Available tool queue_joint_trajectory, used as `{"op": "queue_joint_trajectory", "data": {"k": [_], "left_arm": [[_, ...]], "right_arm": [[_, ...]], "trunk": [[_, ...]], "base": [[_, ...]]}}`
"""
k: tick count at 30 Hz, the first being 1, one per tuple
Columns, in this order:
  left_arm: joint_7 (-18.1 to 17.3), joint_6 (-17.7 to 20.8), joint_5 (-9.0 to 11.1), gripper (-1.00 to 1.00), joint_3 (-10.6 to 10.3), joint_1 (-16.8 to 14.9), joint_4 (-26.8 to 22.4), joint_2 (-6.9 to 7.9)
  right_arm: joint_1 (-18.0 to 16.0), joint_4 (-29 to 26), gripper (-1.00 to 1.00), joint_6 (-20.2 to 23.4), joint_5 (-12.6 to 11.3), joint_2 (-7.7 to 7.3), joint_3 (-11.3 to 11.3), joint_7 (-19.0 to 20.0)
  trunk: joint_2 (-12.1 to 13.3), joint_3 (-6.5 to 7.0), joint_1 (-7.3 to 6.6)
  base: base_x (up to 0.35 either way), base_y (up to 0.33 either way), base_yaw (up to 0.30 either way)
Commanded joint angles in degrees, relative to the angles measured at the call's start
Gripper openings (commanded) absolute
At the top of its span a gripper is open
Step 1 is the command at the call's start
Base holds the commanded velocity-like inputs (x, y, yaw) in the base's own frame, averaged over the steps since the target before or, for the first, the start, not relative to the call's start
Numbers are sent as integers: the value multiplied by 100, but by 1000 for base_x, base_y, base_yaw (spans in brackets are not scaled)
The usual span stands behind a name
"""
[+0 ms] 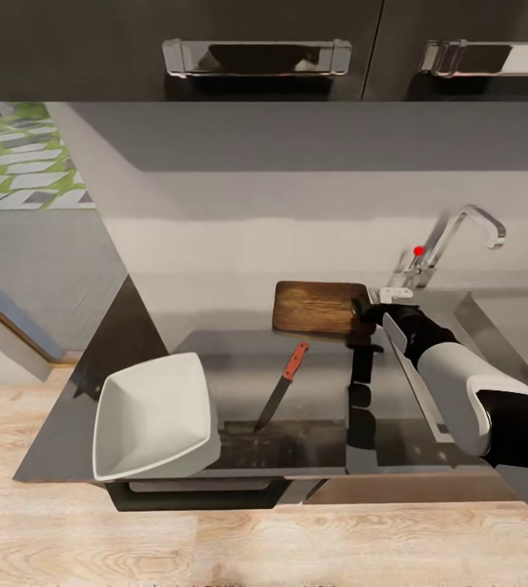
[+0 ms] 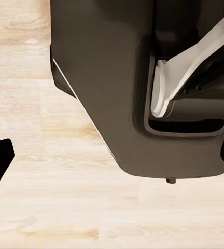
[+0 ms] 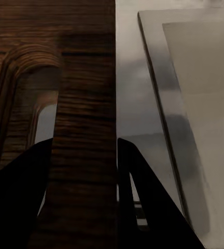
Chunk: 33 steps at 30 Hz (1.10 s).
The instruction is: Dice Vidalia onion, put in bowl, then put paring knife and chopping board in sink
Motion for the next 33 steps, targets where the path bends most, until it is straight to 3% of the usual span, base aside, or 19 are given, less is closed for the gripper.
{"op": "queue_joint_trajectory", "data": {"k": [1,16,33], "left_arm": [[-2,-4,6,100,-7,3,-10,0],[-2,-2,6,100,-7,3,-10,3],[-2,-2,6,100,-7,3,-10,0]], "right_arm": [[1,119,-100,36,154,3,56,-16],[2,119,-100,27,154,10,56,-16],[3,119,-100,24,146,26,64,17]], "trunk": [[-7,-19,5],[-7,-70,5],[-7,45,5]], "base": [[0,0,0],[0,0,-2],[0,0,-93]]}}
